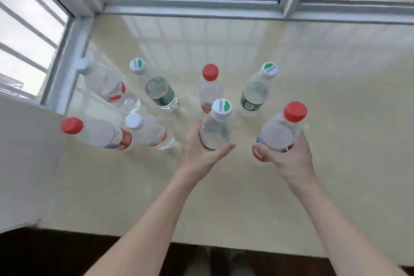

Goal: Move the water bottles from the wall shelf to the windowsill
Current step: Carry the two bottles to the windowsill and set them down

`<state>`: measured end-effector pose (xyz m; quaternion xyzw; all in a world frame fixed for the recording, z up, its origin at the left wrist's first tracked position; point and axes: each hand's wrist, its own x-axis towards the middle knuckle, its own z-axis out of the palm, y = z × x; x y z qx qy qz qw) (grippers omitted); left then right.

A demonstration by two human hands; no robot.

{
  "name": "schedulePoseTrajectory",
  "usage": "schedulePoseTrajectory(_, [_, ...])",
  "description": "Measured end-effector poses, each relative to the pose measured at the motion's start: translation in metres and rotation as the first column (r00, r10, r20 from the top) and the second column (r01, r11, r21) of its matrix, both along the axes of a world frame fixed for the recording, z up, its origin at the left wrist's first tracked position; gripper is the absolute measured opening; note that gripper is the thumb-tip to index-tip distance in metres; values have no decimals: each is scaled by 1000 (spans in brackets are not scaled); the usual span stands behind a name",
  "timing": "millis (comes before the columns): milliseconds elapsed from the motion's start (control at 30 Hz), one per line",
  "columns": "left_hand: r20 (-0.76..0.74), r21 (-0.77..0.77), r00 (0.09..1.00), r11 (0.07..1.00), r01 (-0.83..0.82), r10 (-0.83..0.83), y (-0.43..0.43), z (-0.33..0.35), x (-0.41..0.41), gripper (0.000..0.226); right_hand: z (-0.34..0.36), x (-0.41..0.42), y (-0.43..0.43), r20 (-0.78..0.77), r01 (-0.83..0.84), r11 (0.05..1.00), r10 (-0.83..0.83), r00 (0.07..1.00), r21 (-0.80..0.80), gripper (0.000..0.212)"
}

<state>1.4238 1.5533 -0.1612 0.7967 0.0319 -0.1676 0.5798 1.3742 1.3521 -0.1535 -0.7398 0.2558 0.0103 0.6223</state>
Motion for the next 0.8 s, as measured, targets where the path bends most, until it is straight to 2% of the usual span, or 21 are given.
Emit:
schedulePoseTrajectory(167, [89, 23, 995, 999, -43, 41, -7, -33, 8, 59, -35, 19, -4, 7, -55, 994, 56, 998, -95, 66])
schedulePoseTrajectory(400, [204, 70, 977, 994, -83, 67, -11, -61, 3, 60, -61, 24, 1, 75, -46, 986, 59, 995, -162, 71])
schedulePoseTrajectory(600, [135, 92, 990, 994, -59, 46, -2, -80, 2, 62, -77, 18, -1, 57, -60, 980, 72, 996, -188, 73])
schedulePoseTrajectory(800, [78, 97, 997, 995, -12, 4, 5, -98, 3, 63, -98, 13, -13, -73, -152, 979, 144, 987, -134, 68])
